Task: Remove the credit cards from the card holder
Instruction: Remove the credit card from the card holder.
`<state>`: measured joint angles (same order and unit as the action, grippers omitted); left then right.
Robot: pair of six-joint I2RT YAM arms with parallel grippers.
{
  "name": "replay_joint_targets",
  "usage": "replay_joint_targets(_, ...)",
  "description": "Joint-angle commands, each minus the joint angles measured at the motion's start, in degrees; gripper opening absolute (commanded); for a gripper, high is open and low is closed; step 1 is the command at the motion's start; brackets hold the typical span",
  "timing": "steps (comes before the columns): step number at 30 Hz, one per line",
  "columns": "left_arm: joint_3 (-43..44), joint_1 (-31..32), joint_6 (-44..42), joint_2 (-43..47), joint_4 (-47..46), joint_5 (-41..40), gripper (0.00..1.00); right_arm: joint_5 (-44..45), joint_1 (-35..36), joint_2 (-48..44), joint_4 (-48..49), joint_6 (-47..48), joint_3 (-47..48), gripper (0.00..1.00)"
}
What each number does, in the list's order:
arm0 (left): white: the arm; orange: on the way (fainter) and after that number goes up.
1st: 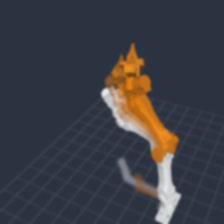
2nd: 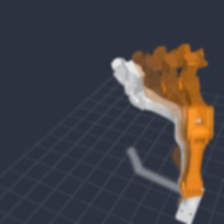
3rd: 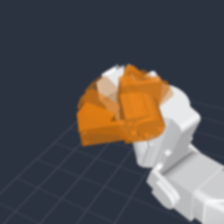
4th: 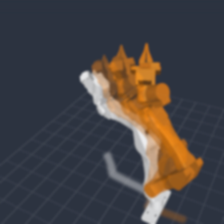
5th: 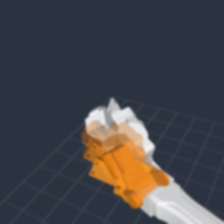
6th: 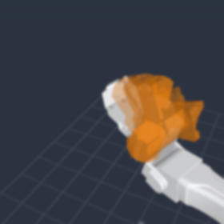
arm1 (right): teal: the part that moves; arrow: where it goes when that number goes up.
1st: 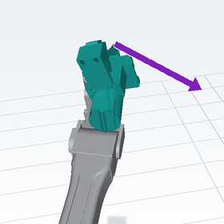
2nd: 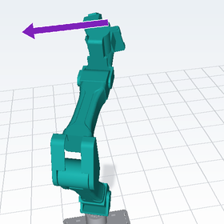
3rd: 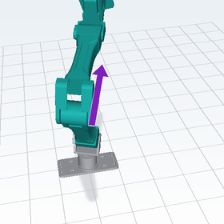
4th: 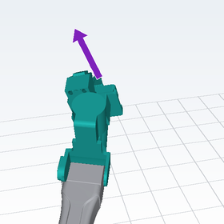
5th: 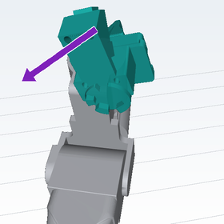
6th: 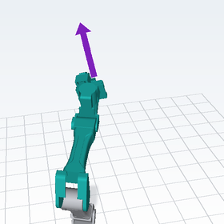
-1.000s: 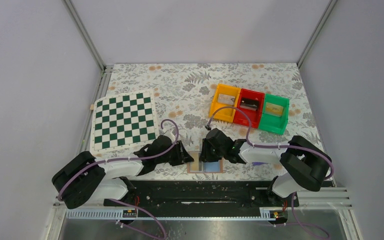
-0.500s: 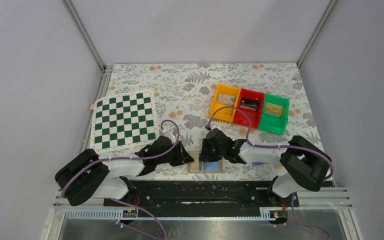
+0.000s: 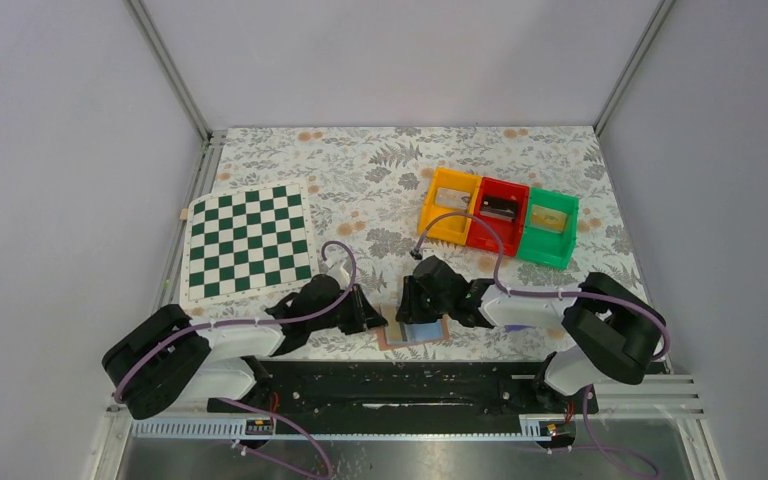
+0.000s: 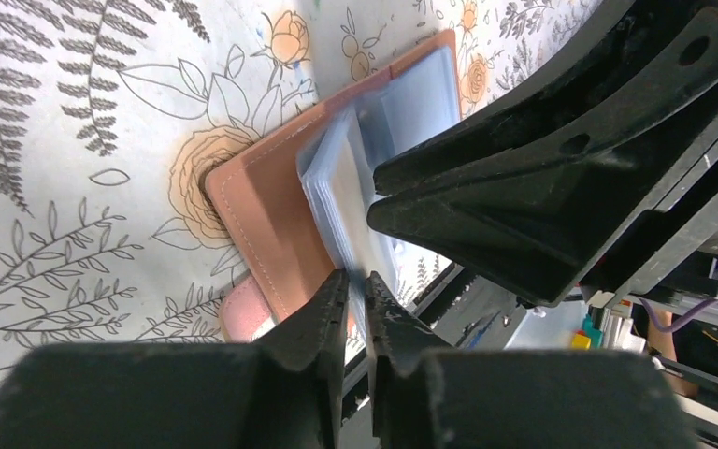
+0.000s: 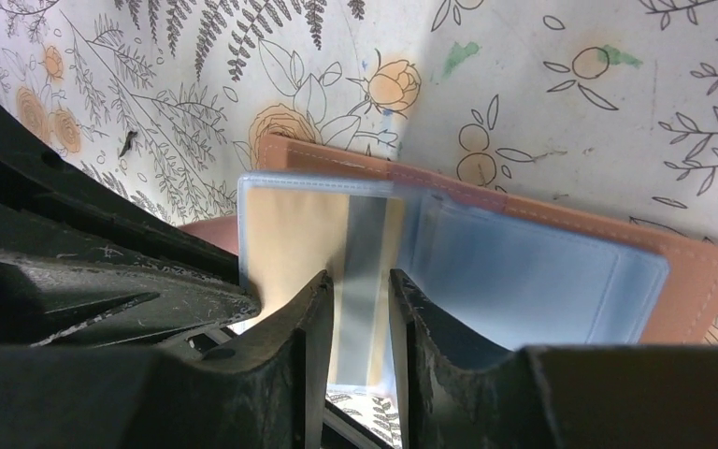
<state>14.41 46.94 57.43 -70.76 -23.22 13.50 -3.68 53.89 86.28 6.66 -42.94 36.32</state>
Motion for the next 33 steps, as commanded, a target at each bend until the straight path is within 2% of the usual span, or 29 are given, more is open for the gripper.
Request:
replay_joint_targets(1,0.1,0.9,0.9,0.7,-10.0,5.1,0.07,-1.1,0.5,-2.1,2.7,-0.6,-1.5,0.36)
replay_joint_targets(3,0.3,1.0,0.9,0.3,-10.2,5.4,0.00,-1.4,0.5,-2.8,2.8,-0.6,-1.6,0.36)
replay_joint_targets(10,-0.3,1.0,2.5,0.7,-12.2,6.2,0.00,-3.9,0.5,-5.1,5.7,-0.9,-3.6,0.39)
replay_joint_targets(20,1.4,1.0,0.2,4.6,-5.1,4.4,0.00,-7.6,0.5,-8.1,7.5,0.1,-5.0,0.68)
replay_joint_targets(26,2.5,1.0,-0.4,5.4,-1.0,2.2,0.00,-9.3,0.5,-8.9,9.0,-0.2,-6.2,0.72)
replay_joint_targets(33,3.5,1.0,-0.4,6.4,4.5,-0.8,0.00,-9.8,0.5,-11.8,7.8,0.3,-6.3,0.72)
